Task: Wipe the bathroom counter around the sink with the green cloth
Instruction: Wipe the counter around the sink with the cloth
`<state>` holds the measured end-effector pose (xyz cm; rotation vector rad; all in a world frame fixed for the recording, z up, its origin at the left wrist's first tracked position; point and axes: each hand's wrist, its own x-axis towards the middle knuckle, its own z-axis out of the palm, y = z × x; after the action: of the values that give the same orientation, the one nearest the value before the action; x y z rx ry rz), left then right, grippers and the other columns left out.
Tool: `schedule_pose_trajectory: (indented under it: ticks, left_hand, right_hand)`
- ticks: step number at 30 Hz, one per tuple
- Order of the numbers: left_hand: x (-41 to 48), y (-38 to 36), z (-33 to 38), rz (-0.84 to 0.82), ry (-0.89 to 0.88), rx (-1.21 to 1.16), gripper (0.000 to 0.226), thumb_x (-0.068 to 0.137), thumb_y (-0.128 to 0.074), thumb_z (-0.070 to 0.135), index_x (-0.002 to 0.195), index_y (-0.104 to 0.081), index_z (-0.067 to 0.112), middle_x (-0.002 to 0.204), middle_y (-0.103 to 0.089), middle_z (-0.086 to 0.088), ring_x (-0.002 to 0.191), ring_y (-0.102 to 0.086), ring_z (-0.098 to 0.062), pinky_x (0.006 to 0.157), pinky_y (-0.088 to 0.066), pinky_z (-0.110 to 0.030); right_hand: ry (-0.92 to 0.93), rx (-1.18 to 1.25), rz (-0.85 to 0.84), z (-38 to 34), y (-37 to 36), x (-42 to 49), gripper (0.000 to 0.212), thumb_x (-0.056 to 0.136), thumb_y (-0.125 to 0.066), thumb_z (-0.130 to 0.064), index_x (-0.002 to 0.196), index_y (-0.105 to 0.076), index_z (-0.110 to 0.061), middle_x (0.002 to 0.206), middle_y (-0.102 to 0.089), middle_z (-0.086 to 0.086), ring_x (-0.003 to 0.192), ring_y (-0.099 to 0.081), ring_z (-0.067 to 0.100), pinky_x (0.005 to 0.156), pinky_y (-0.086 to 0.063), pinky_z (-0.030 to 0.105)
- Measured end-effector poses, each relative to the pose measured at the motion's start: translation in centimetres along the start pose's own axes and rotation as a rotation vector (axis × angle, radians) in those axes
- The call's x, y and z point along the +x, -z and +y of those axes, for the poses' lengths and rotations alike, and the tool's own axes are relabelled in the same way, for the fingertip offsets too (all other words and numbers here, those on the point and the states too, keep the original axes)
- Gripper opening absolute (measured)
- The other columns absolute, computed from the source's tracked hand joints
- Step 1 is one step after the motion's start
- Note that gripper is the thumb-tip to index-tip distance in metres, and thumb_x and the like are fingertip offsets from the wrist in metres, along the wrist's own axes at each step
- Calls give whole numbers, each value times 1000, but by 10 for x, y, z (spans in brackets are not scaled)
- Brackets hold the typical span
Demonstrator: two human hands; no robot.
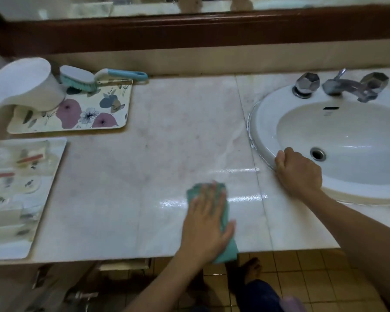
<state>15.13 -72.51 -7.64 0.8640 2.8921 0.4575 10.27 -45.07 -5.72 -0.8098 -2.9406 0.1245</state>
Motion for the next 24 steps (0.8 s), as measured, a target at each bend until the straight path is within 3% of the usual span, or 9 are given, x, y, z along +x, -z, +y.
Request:
schedule_pose_trajectory:
  ticks: [2, 4, 7, 9, 11, 14, 19, 21, 24]
  left_hand:
    - [-9, 8, -18, -53, -191, 3, 72, 92, -39, 57, 154, -22, 26, 163, -9, 1, 150, -7, -19, 120, -10, -36]
    - [-3, 19, -75, -30, -128, 94, 69, 91, -38, 53, 152, -29, 22, 161, -21, -5, 147, -22, -25, 118, -10, -33]
    - [12, 52, -169, 101, 378, 156, 70, 94, -29, 49, 150, -30, 8, 154, -30, -22, 140, -30, -39, 117, -17, -44]
    - [26, 65, -182, 113, 652, 143, 68, 98, -28, 48, 151, -24, 7, 157, -22, -24, 141, -24, -43, 117, -18, -50]
    - [51, 57, -153, 86, 684, 139, 69, 99, -27, 49, 153, -18, 6, 158, -16, -24, 143, -19, -43, 118, -15, -50]
    - [105, 32, -83, 24, 508, 141, 70, 99, -22, 52, 154, -12, 10, 161, -10, -19, 146, -13, -39, 118, -13, -48]
    - [178, 0, 21, -73, 329, 124, 69, 99, -21, 54, 156, -5, 18, 164, 0, -9, 150, 0, -32, 120, -5, -44]
    - [175, -13, 61, -46, 307, 100, 68, 99, -19, 55, 156, -7, 19, 164, -1, -7, 150, -1, -29, 120, -5, -44]
    - [132, -36, 133, 66, 413, -1, 65, 100, -16, 52, 156, -12, 19, 164, -6, -6, 150, -2, -26, 121, -3, -42]
  right_hand:
    - [12, 39, -35, 4, 4, 0, 43, 97, -20, -44, 83, -45, -12, 83, -60, 15, 73, -53, 34, 67, -39, 40]
    - [14, 57, -56, 6, 7, 0, 44, 98, -19, -46, 83, -45, -13, 86, -60, 15, 75, -52, 33, 67, -37, 39]
    - [7, 56, -54, 4, 7, 0, 44, 98, -19, -45, 88, -47, -12, 92, -61, 16, 82, -57, 36, 67, -37, 39]
    - [1, 78, -85, 3, 8, 0, 47, 98, -19, -44, 94, -50, -10, 97, -62, 17, 85, -58, 36, 69, -39, 40]
    - [12, 139, -184, 5, 12, 5, 49, 98, -20, -45, 103, -52, -9, 107, -60, 17, 95, -57, 37, 77, -41, 42]
    - [94, 275, -310, 19, 22, 3, 46, 98, -30, -45, 115, -54, -10, 122, -54, 14, 114, -49, 35, 89, -38, 43]
    - [240, 329, -129, 111, 47, -26, 42, 94, -37, -42, 124, -59, -23, 133, -47, 6, 127, -36, 25, 98, -26, 43]
    - [177, 280, -67, 169, 55, -26, 48, 88, -35, -43, 121, -62, -21, 132, -50, 9, 125, -37, 28, 97, -27, 45]
    - [51, 265, -43, 240, 56, -27, 57, 88, -28, -47, 122, -61, -15, 131, -53, 12, 125, -39, 31, 98, -30, 48]
